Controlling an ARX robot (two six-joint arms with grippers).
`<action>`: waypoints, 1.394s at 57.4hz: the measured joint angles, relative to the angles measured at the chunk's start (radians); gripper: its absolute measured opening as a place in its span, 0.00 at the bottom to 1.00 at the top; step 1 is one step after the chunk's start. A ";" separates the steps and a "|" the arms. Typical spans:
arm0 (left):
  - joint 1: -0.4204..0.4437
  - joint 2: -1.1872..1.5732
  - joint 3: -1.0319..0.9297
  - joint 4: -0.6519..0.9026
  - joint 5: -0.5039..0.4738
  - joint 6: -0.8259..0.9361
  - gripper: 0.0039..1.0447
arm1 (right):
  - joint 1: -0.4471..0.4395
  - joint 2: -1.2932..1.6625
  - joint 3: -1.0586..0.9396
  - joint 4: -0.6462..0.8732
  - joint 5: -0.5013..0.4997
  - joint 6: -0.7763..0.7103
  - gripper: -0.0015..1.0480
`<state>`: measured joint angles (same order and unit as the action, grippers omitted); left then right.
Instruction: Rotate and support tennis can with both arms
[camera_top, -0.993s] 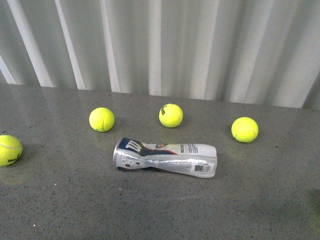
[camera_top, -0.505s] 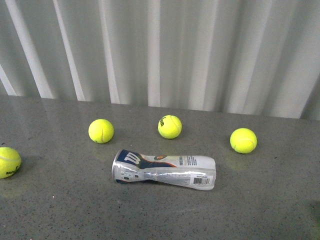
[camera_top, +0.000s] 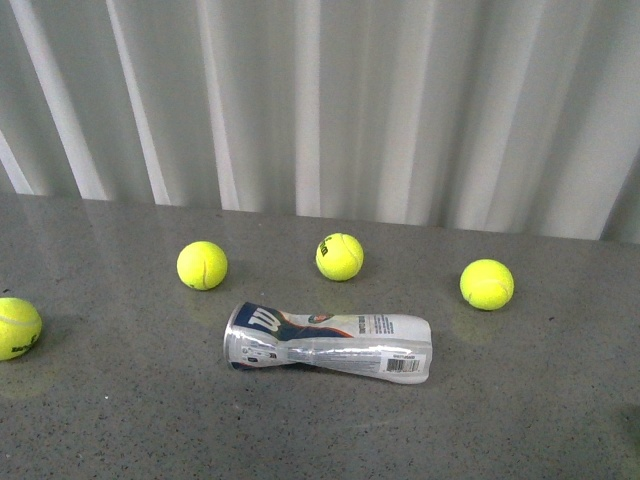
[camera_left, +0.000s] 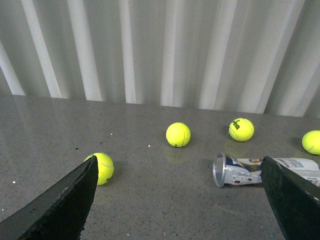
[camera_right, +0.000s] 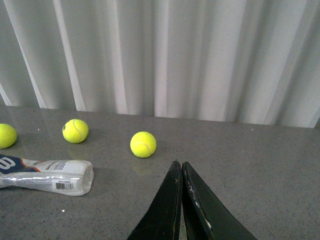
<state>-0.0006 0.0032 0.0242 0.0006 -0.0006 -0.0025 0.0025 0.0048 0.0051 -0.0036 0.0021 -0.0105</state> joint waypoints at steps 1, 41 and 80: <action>0.000 0.000 0.000 0.000 0.000 0.000 0.94 | 0.000 0.000 0.000 0.000 0.000 0.000 0.03; -0.008 0.384 0.301 -0.320 0.146 0.107 0.94 | 0.000 -0.001 0.000 0.000 0.000 0.001 0.95; -0.107 1.758 0.995 -0.006 0.337 0.010 0.94 | 0.000 -0.001 0.000 0.000 -0.001 0.000 0.93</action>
<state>-0.1074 1.7615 1.0191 -0.0055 0.3367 0.0074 0.0025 0.0036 0.0051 -0.0036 0.0013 -0.0101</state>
